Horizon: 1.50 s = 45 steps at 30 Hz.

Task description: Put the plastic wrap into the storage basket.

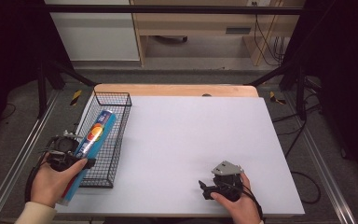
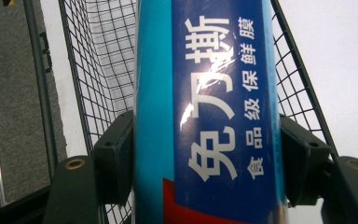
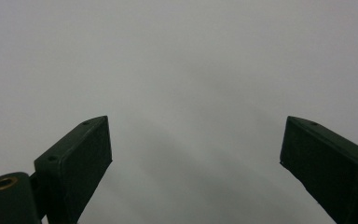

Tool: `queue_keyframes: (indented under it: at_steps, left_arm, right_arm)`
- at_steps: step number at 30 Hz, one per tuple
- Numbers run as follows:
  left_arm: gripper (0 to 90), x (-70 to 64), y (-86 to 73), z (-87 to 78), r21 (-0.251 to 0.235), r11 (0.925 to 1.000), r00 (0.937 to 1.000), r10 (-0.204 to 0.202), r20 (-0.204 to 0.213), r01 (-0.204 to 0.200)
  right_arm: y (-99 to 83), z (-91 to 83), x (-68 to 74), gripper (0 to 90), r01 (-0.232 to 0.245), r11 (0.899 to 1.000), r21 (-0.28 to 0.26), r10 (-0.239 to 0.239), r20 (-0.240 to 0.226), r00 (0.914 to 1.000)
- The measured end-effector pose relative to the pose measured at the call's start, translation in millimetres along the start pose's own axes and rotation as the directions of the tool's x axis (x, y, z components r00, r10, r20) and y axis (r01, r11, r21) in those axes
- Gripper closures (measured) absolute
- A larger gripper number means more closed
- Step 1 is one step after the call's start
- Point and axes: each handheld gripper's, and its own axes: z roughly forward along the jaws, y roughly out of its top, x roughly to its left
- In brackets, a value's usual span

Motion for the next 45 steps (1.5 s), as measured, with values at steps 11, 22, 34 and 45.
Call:
queue_keyframes:
  at_steps: [11,22,34,45]
  left_arm:
    - [31.9,2.7,-1.3,1.6,0.001,0.9998,0.9997,-0.019,0.013,0.018]
    - [31.9,10.4,4.1,3.6,0.019,0.9997,0.9997,0.016,-0.017,-0.016]
    - [31.9,10.8,14.0,8.9,0.098,0.9943,0.9988,0.044,-0.020,-0.042]
    - [31.9,14.4,20.8,13.4,0.146,0.9880,0.9986,0.052,-0.007,-0.050]
  right_arm:
    - [0.1,-0.1,0.0,9.2,0.000,1.000,0.001,0.000,0.001,1.0000]
    - [-0.5,0.3,0.0,9.0,0.005,1.000,0.004,-0.005,-0.006,1.0000]
    - [-0.9,1.2,0.5,9.1,0.006,1.000,0.012,-0.006,-0.005,1.0000]
    - [-1.3,2.2,0.9,9.1,0.003,1.000,0.016,-0.003,-0.006,1.0000]
